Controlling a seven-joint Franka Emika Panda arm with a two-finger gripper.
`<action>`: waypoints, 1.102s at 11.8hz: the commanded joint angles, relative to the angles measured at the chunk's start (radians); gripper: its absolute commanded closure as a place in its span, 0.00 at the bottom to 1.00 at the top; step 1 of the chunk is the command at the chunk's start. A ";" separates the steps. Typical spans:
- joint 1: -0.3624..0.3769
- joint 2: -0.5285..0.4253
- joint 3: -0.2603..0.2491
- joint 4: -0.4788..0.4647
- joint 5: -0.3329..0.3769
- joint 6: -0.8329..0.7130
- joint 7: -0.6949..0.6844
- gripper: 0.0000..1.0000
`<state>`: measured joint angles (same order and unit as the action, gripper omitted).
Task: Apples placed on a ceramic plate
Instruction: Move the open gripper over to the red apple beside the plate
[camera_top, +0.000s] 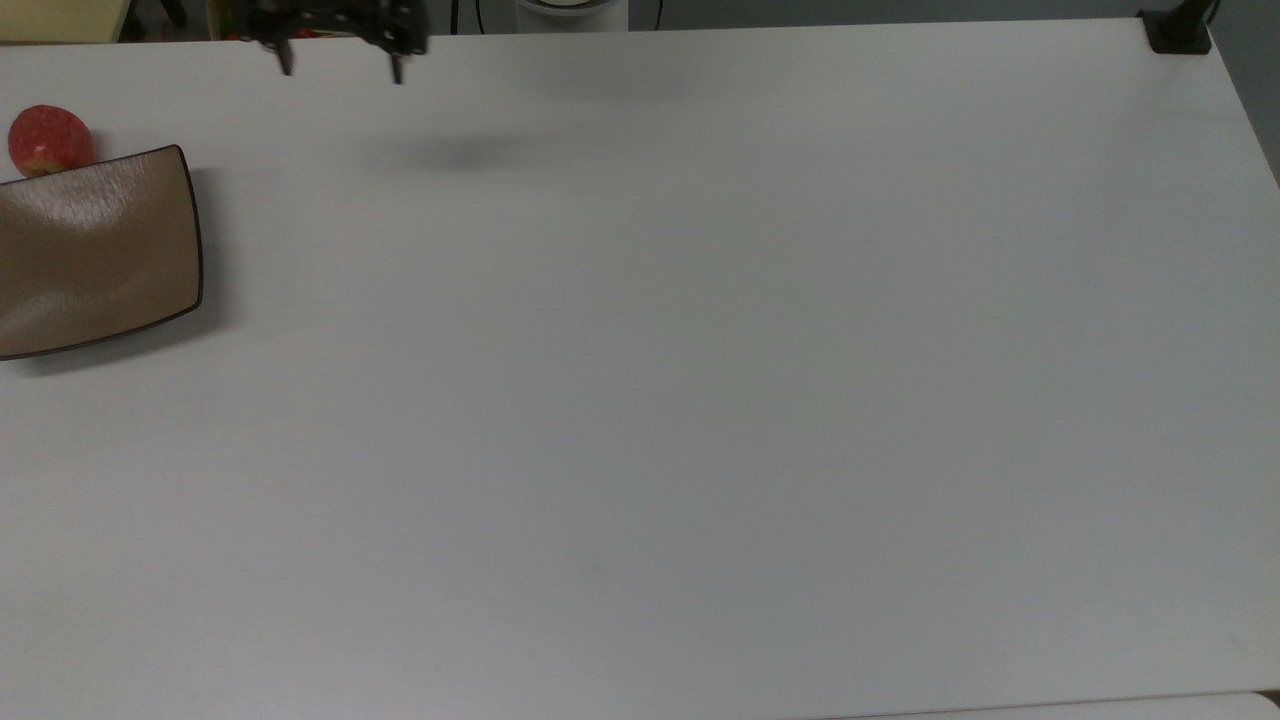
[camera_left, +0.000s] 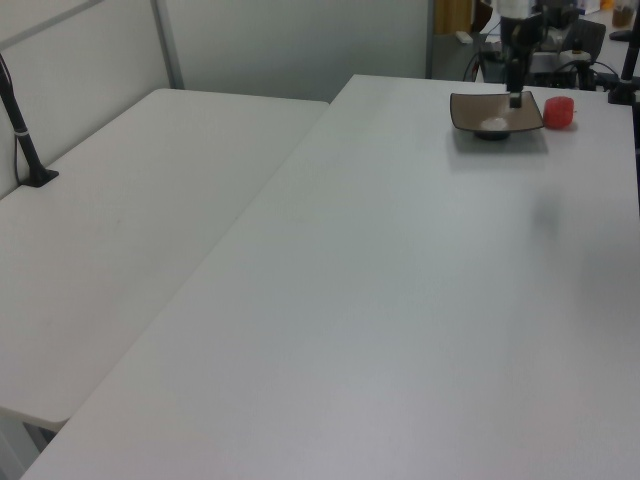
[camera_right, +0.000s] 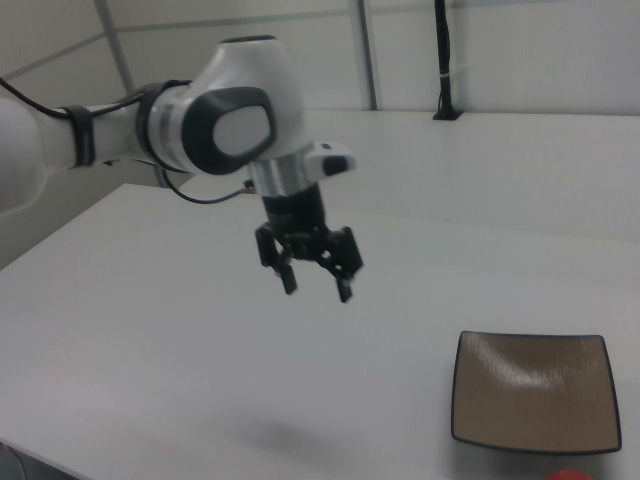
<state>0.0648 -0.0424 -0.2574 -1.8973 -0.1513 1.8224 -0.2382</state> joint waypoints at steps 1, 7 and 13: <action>0.007 -0.034 -0.173 -0.048 -0.031 0.052 -0.249 0.00; -0.031 0.018 -0.367 -0.095 -0.040 0.310 -0.525 0.00; -0.172 0.254 -0.356 -0.083 -0.036 0.558 -0.529 0.00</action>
<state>-0.0701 0.1178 -0.6223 -1.9823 -0.1791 2.2748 -0.7468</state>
